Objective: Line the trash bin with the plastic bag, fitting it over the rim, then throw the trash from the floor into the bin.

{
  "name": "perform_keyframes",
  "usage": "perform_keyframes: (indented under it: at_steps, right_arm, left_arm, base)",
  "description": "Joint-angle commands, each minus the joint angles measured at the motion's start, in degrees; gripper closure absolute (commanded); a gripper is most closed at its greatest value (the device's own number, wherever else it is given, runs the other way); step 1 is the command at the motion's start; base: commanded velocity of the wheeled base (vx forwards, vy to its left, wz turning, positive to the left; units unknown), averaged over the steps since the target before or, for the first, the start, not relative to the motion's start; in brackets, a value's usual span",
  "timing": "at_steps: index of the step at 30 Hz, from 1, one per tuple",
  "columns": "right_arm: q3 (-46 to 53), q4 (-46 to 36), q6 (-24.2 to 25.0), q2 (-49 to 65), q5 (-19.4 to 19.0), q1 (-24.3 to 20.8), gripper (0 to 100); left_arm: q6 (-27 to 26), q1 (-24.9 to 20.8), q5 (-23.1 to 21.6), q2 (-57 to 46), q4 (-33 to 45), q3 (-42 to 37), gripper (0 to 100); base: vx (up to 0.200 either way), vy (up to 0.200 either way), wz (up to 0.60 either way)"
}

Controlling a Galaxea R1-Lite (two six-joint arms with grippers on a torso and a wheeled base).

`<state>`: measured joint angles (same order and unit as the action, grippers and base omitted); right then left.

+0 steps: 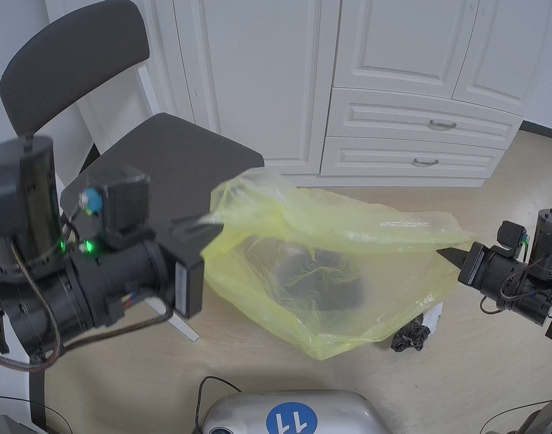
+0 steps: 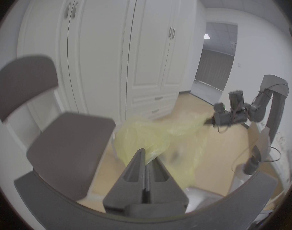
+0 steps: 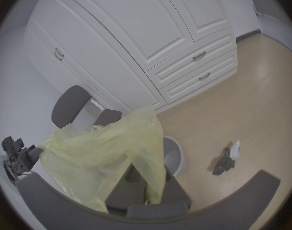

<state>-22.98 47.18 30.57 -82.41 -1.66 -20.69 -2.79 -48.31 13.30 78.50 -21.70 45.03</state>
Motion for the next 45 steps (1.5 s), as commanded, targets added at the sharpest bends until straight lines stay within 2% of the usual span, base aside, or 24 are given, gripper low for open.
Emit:
perform_keyframes:
  at_steps: [1,3,4,5,9,14,19,25,26,27,29,35,39,41,42,43,45]
  right_arm:
    - [0.6,-0.5,-7.8,-0.5,6.1,0.6,100]
    - [1.4,-0.6,-12.6,-1.2,9.6,1.1,100]
    - [1.4,-0.6,-13.0,-1.3,9.7,1.1,100]
    - [2.2,-0.5,-15.6,-1.4,11.3,1.4,100]
    - [4.4,-0.5,-19.2,-0.3,11.7,1.5,100]
    - [7.8,-0.3,-25.4,0.9,11.3,2.4,100]
    - [11.1,-0.4,-31.9,3.3,10.2,2.9,100]
    - [15.0,-0.5,-39.5,6.6,3.8,6.7,100]
    - [15.0,-0.5,-39.5,6.6,3.8,6.7,100]
    - [16.3,-0.5,-42.6,8.0,-0.4,9.0,100]
    - [16.9,-0.5,-44.3,9.1,-3.4,10.7,100]
    - [16.4,-0.6,-45.2,10.3,-8.4,12.7,100]
    - [14.4,-0.5,-45.3,9.2,-10.9,12.7,100]
    - [10.3,-0.3,-47.3,6.6,-14.7,12.7,100]
    - [10.3,-0.3,-47.3,6.6,-14.7,12.7,100]
    - [7.9,-0.3,-48.8,5.2,-17.5,12.7,100]
    - [5.8,-0.3,-49.3,3.8,-20.1,12.1,100]
  left_arm:
    - [8.0,2.5,-5.6,-5.4,5.0,-9.9,100]
    - [10.4,3.8,-7.3,-5.3,5.3,-11.5,100]
    - [10.5,3.8,-7.4,-5.3,5.3,-11.5,100]
    - [12.5,4.7,-8.1,-4.8,5.3,-12.9,100]
    - [15.3,7.4,-9.5,-4.0,5.0,-15.6,100]
    - [15.1,10.2,-12.2,-4.2,4.5,-18.7,100]
    - [15.0,11.7,-12.6,-4.9,4.3,-20.0,100]
    - [15.0,12.5,-12.6,-5.4,4.2,-20.0,100]
    - [15.0,12.5,-12.6,-5.4,4.2,-20.0,100]
    - [15.0,12.6,-12.6,-5.5,4.2,-20.0,100]
    - [15.0,12.9,-12.6,-5.5,4.0,-19.9,100]
    - [14.6,12.9,-12.9,-5.4,0.2,-19.5,100]
    - [14.2,12.9,-15.5,-4.8,-1.9,-18.3,100]
    - [12.5,12.9,-20.2,-3.6,-3.5,-16.6,100]
    - [12.5,12.9,-20.2,-3.6,-3.5,-16.6,100]
    - [10.4,12.9,-23.8,-2.7,-4.1,-15.8,100]
    - [8.1,12.8,-28.1,-2.0,-4.8,-15.3,100]
  base:
    - [0.0,0.0,0.0]
    - [0.0,0.0,0.0]
    - [0.0,0.0,0.0]
    - [0.0,0.0,0.0]
    - [0.0,0.0,0.0]
    - [0.0,0.0,0.0]
    - [0.0,0.0,0.0]
    - [0.0,0.0,0.0]
    - [0.0,0.0,0.0]
    - [0.0,0.0,0.0]
    - [0.0,0.0,0.0]
    - [0.0,0.0,0.0]
    - [0.0,0.0,0.0]
    - [0.0,0.0,0.0]
    - [0.0,0.0,0.0]
    - [0.0,0.0,0.0]
    - [0.0,0.0,0.0]
